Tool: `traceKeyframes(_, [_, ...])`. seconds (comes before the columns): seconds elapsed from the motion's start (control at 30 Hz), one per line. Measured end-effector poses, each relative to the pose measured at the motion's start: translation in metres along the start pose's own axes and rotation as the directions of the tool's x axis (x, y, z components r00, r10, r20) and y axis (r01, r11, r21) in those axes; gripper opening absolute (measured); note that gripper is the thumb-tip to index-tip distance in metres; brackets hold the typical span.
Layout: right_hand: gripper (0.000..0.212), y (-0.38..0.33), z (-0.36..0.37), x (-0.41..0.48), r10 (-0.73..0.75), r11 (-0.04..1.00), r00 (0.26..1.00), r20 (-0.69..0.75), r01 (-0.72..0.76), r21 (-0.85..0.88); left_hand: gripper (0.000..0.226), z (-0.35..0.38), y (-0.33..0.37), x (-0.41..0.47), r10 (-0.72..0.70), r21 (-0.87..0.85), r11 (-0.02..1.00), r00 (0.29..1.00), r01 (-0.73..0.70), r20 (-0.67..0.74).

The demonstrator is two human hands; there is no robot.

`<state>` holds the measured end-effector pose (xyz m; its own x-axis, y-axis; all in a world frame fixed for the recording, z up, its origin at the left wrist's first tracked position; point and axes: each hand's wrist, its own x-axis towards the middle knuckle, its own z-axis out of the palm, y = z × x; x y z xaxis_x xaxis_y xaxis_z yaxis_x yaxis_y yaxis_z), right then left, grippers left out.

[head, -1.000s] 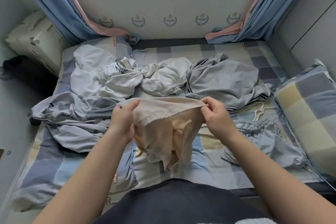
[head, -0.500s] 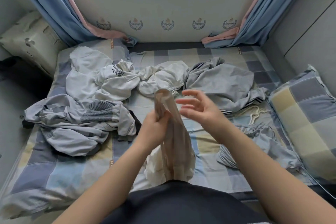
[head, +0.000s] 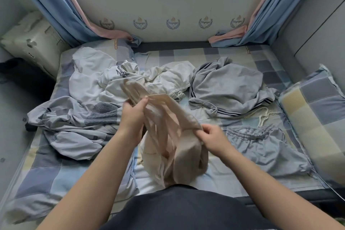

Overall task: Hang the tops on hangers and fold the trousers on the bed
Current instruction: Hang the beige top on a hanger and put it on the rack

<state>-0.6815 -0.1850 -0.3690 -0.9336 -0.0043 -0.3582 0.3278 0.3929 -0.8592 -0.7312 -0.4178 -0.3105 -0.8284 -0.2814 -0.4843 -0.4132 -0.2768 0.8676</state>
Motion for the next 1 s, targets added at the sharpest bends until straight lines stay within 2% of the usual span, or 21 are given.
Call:
traceKeyframes(0.07, [0.027,-0.028,-0.009,-0.001,0.004,0.987,0.999,-0.033,0.001,0.162,0.099,-0.001,-0.01,0.0,0.114,0.281,0.951,0.99,-0.132,0.077])
traceKeyframes(0.1, [0.024,-0.04,-0.01,0.0,0.02,0.971,0.999,-0.031,-0.012,0.241,0.103,0.002,-0.014,-0.009,0.155,0.363,0.907,0.972,-0.212,0.178])
traceKeyframes(0.13, [0.021,-0.053,-0.011,0.0,0.027,0.952,0.999,-0.021,-0.019,0.306,0.097,0.006,-0.018,-0.019,0.167,0.417,0.864,0.941,-0.283,0.294])
traceKeyframes(0.23, [0.012,-0.088,-0.01,-0.002,0.01,0.876,1.0,0.001,-0.009,0.483,0.059,0.023,-0.041,-0.043,0.036,0.501,0.79,0.843,-0.353,0.537])
traceKeyframes(0.3, [0.01,-0.106,-0.01,-0.005,-0.016,0.803,0.999,0.033,-0.006,0.596,0.041,0.028,-0.054,-0.042,0.123,0.527,0.711,0.82,-0.466,0.559])
traceKeyframes(0.33, [0.008,-0.109,-0.009,-0.004,-0.031,0.772,0.998,0.049,-0.007,0.636,0.035,0.029,-0.055,-0.039,0.173,0.514,0.711,0.828,-0.48,0.534])
traceKeyframes(0.4, [0.012,-0.107,-0.01,-0.004,-0.064,0.746,0.995,0.076,-0.003,0.666,0.028,0.025,-0.051,-0.029,0.209,0.431,0.801,0.869,-0.415,0.448])
traceKeyframes(0.47, [0.033,-0.09,-0.013,-0.002,-0.081,0.844,0.993,0.081,0.025,0.535,0.022,0.022,-0.041,-0.027,0.165,0.326,0.902,0.923,-0.283,0.347])
traceKeyframes(0.53, [0.064,-0.067,-0.014,-0.003,-0.068,0.962,0.994,0.09,0.041,0.271,0.022,0.018,-0.033,-0.024,0.054,0.176,0.979,0.967,-0.099,0.248])
traceKeyframes(0.6, [0.092,-0.039,-0.008,-0.007,-0.007,0.999,0.988,0.155,0.001,0.038,0.021,0.015,-0.025,-0.023,-0.043,0.032,0.999,0.974,0.037,0.22])
traceKeyframes(0.67, [0.104,-0.011,0.009,-0.01,0.058,0.995,0.968,0.246,-0.037,-0.087,0.023,0.015,-0.017,-0.025,-0.096,-0.05,0.993,0.965,0.111,0.243])
traceKeyframes(0.7, [0.097,0.003,0.017,-0.009,0.069,0.993,0.962,0.263,-0.039,-0.115,0.026,0.015,-0.014,-0.024,-0.113,-0.072,0.988,0.959,0.136,0.261])
traceKeyframes(0.73, [0.077,0.017,0.025,-0.006,0.07,0.991,0.965,0.251,-0.039,-0.127,0.026,0.015,-0.012,-0.023,-0.121,-0.092,0.984,0.955,0.151,0.272])
traceKeyframes(0.8, [0.018,0.039,0.032,0.003,0.063,0.978,0.991,0.114,-0.038,-0.207,0.026,0.013,-0.006,-0.02,-0.132,-0.116,0.979,0.958,0.165,0.255])
traceKeyframes(0.83, [0.009,0.043,0.031,0.008,0.054,0.967,0.998,0.038,-0.043,-0.253,0.026,0.012,-0.003,-0.018,-0.13,-0.132,0.977,0.961,0.165,0.242])
traceKeyframes(0.93, [0.033,0.03,0.018,0.012,0.003,0.948,1.0,-0.03,-0.013,-0.317,0.032,0.002,0.004,-0.005,-0.117,-0.206,0.968,0.982,0.146,0.147])
traceKeyframes(1.0, [0.04,0.012,0.008,0.012,-0.057,0.969,0.997,-0.057,0.041,-0.244,0.038,-0.006,0.003,0.006,-0.047,-0.154,0.986,0.992,0.065,0.114])
